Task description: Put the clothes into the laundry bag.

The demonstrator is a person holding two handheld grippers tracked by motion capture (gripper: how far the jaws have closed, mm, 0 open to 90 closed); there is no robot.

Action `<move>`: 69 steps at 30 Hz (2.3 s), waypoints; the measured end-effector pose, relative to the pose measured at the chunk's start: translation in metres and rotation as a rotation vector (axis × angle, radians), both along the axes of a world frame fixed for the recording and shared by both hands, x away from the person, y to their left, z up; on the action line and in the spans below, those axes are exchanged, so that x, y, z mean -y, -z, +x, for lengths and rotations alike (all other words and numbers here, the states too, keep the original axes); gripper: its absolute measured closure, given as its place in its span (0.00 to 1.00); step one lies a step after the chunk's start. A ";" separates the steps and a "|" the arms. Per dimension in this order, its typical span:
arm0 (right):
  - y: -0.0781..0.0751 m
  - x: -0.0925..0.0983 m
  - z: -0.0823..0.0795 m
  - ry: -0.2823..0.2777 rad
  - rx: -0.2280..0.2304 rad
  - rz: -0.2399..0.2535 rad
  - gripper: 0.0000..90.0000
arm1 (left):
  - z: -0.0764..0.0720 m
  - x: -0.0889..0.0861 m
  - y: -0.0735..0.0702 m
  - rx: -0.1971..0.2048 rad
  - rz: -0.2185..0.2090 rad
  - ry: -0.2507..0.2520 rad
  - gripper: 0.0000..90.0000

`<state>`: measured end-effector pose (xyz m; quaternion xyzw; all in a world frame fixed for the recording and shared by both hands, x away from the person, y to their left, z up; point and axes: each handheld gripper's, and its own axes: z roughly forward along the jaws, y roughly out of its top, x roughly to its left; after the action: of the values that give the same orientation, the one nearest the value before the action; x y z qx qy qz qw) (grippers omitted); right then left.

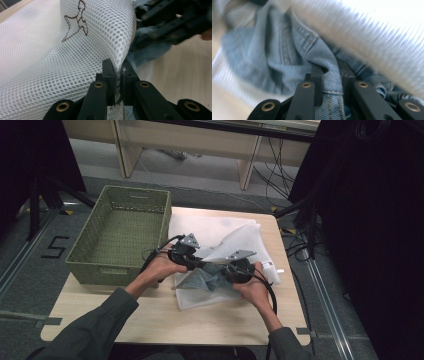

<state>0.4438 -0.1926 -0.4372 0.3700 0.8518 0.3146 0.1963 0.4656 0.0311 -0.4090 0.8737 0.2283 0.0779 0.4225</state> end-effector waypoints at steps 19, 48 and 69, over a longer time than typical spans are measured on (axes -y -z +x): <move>0.035 -0.002 0.007 0.035 -0.074 0.010 0.86 | -0.006 -0.005 0.010 0.095 0.044 -0.045 0.72; 0.026 -0.001 -0.010 -0.020 -0.004 -0.025 0.86 | -0.064 0.008 0.092 -0.031 0.215 -0.020 0.83; 0.036 -0.025 0.029 0.122 0.053 -0.101 0.89 | -0.077 -0.037 0.090 -0.110 0.231 0.055 0.94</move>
<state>0.4731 -0.1672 -0.4733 0.4023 0.8371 0.2684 0.2558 0.3887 0.0679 -0.4987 0.9254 0.2166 0.0442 0.3078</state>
